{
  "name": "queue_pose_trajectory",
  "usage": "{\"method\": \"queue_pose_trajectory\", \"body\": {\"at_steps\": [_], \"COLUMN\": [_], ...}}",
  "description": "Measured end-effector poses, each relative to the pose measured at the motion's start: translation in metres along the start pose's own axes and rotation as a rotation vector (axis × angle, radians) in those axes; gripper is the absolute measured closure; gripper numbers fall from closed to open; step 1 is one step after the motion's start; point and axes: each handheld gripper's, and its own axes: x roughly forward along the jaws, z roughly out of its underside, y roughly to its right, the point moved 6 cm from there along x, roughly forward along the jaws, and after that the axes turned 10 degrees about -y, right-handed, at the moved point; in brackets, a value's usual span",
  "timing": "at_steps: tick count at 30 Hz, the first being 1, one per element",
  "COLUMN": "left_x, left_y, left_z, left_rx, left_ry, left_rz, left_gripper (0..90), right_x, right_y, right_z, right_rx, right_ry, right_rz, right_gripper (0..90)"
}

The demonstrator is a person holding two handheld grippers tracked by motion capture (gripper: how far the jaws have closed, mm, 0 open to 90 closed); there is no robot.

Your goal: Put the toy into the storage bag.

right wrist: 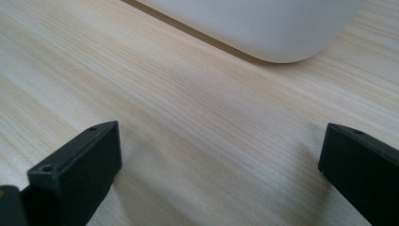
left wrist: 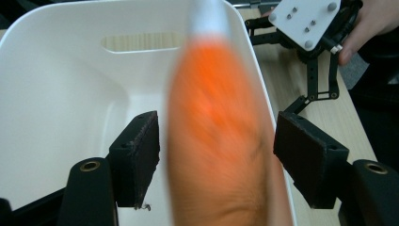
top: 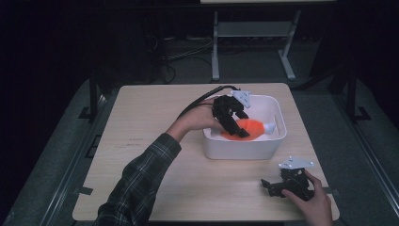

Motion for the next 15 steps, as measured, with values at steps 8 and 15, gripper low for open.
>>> {"method": "queue_pose_trajectory", "body": {"at_steps": [8,15], "left_x": [-0.009,-0.023], "left_y": [0.002,0.006], "left_z": [0.004,0.015], "left_rx": [-0.027,-0.089], "left_ry": [0.039,0.071], "left_rz": [0.001,-0.034], "left_gripper": [31.4,29.5], "right_x": [0.0,0.0], "right_y": [0.0,0.0], "right_z": [0.0,0.0], "right_rx": [0.0,-0.002], "right_ry": [-0.001,0.0], "right_rz": [0.0,0.002], "right_gripper": [0.0,0.0]}}
